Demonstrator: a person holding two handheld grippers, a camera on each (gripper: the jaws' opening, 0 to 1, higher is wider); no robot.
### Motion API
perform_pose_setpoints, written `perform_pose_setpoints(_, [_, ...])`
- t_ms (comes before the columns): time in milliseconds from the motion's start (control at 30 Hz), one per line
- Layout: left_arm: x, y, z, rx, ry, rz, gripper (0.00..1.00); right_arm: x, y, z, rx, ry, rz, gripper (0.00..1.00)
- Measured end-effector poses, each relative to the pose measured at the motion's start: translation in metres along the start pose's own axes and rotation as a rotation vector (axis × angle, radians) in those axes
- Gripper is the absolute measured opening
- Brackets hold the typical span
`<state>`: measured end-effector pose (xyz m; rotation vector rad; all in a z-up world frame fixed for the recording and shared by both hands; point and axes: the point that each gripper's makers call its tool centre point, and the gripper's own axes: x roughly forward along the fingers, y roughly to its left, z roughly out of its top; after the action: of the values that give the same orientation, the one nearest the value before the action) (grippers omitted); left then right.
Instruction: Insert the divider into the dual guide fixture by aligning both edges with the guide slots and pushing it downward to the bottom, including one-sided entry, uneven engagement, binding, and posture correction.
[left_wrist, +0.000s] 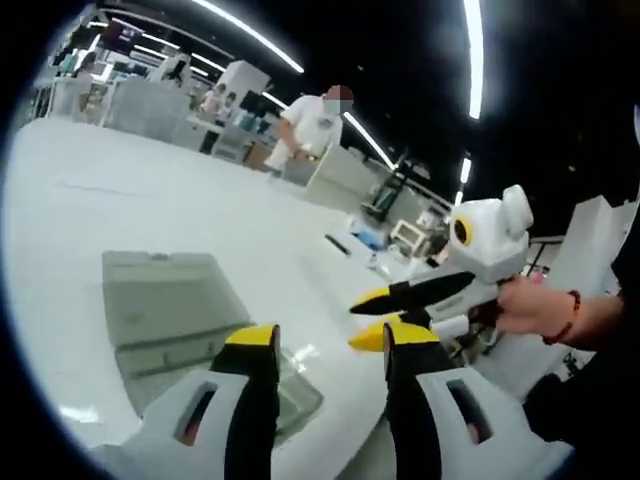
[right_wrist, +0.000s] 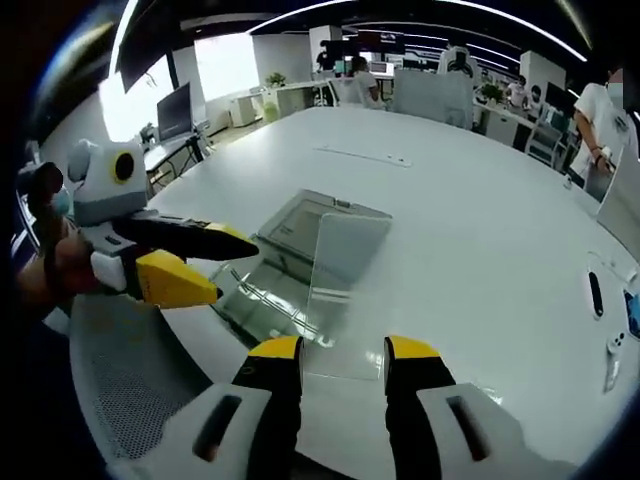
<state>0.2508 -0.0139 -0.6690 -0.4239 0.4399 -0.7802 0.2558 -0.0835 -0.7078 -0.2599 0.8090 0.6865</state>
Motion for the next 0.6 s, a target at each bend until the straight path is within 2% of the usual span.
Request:
perform_pose_setpoints(133, [0.001,0.001,0.002,-0.02,-0.013,0.011,0.32,0.0,0.006,0.001,-0.031,0.003,0.008,0.28])
perform_pose_setpoints(433, [0.003,0.006,0.005,-0.069,-0.025,0.03,0.29,0.003,0.02,0.002,-0.062,0.001,0.037,0.28])
perform_pose_setpoints(600, [0.003,0.009,0.007,-0.121,-0.039,0.037,0.24,0.002,0.026,0.006,-0.073,-0.009,0.054,0.28])
